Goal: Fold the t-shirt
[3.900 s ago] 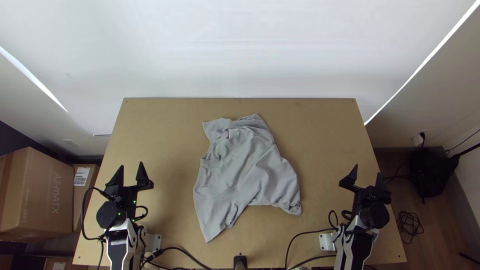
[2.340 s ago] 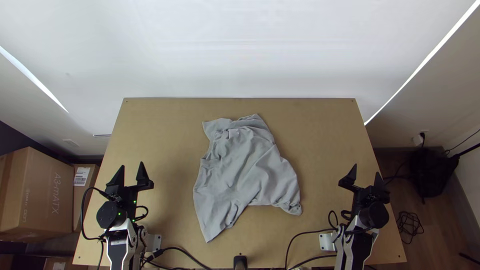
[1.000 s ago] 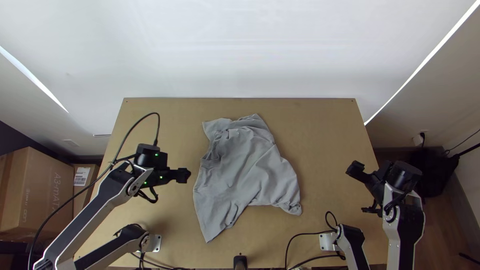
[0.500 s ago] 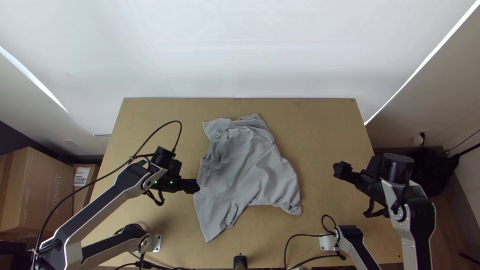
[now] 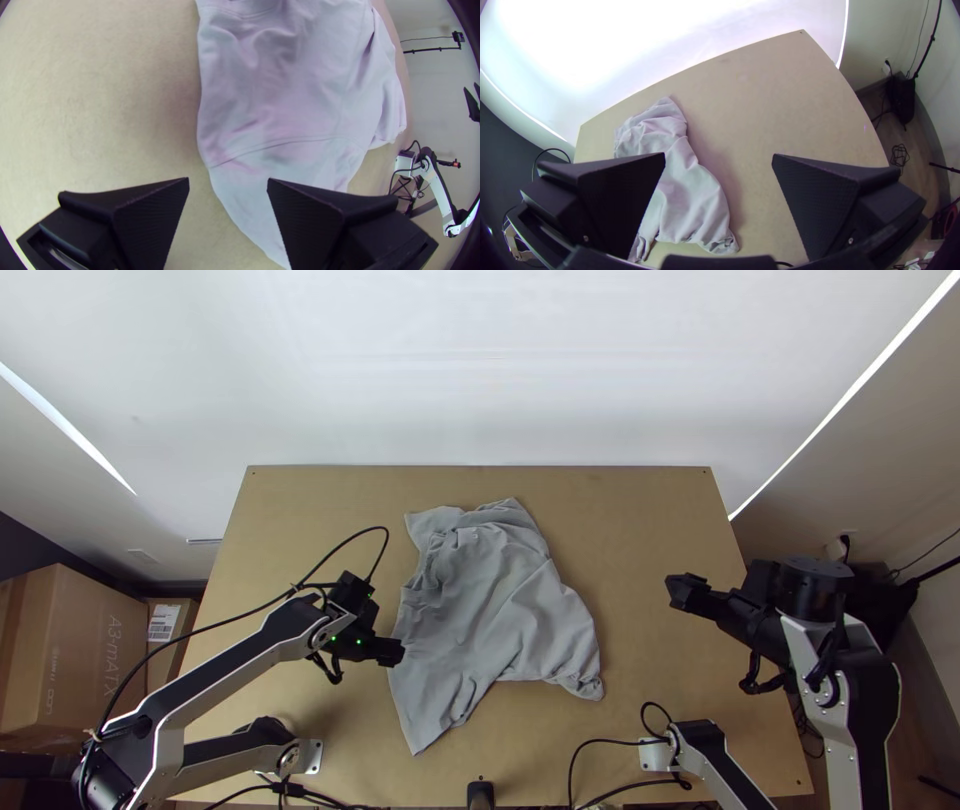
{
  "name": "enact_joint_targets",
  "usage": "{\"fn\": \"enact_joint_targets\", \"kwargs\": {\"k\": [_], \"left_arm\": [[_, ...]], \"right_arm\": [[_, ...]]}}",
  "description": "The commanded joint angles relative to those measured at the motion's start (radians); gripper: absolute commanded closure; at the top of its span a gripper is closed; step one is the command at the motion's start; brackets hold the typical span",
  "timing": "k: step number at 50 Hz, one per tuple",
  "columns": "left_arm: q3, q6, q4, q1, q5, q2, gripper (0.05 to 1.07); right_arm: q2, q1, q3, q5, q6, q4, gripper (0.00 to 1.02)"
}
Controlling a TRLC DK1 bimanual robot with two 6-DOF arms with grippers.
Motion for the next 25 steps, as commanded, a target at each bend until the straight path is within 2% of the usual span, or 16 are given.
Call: {"fn": "enact_joint_targets", "kwargs": {"k": [1, 9, 11, 13, 19, 25], "left_arm": [[-0.022, 0.003, 0.017, -0.013, -0.011, 0.042, 0.30], [-0.023, 0.009, 0.044, -0.025, -0.032, 0.089, 0.31], [-0.023, 0.009, 0.048, -0.025, -0.031, 0.092, 0.39], [-0.026, 0.007, 0.065, -0.029, -0.035, 0.091, 0.51], [-0.046, 0.009, 0.123, -0.037, -0.057, 0.051, 1.05], [-0.025, 0.017, 0.111, -0.037, -0.057, 0.037, 1.05]], "right_arm": [[0.010, 0.026, 0.067, -0.005, -0.003, 0.005, 0.04], [0.024, 0.037, 0.113, -0.005, -0.018, 0.015, 0.04], [0.027, 0.037, 0.121, -0.005, -0.022, 0.015, 0.04], [0.027, 0.037, 0.125, -0.005, -0.029, 0.015, 0.04], [0.030, 0.035, 0.132, -0.003, -0.039, 0.015, 0.04], [0.035, 0.024, 0.132, -0.003, -0.055, 0.015, 0.04]]}}
